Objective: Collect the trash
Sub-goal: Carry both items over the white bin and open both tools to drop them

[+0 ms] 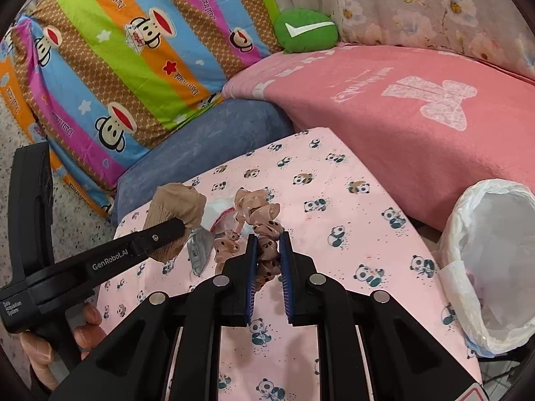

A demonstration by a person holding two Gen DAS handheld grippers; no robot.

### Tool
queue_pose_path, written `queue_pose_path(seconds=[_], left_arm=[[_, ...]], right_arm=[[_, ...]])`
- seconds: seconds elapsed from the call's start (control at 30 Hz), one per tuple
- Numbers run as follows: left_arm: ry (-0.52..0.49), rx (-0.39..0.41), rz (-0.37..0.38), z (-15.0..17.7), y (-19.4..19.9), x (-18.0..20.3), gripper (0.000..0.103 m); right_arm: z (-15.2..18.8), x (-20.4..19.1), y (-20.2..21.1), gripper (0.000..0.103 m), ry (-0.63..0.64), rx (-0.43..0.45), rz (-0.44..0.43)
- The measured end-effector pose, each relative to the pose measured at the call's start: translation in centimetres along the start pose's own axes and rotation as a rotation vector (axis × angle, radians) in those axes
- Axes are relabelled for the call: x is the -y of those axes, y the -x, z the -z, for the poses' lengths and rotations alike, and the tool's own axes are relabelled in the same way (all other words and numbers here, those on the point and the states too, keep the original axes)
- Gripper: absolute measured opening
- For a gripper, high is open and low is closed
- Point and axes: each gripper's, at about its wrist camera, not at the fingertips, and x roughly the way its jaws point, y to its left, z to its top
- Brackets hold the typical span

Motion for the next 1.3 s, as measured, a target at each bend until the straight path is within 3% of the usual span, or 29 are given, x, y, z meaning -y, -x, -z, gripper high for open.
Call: queue_pose_path(seconds=[0.67, 0.97, 1.3], left_arm=[[-0.283, -0.048, 0.127, 2.5, -1.7, 16.6, 0.02], [-0.357, -0.091, 0.164, 3.9, -2.8, 21.3, 0.021], [-0.409, -0.127, 0.189, 4.8, -4.1, 24.8, 0.021]], right_arm=[[-0.2, 15.0, 10.8, 0.015, -0.215, 0.169, 0.143], [1.0, 20.6, 13.1, 0.015, -0.304, 0.196, 0.195], [1.7, 24.1, 13.8, 0.016, -0.348, 0.197, 0.229]])
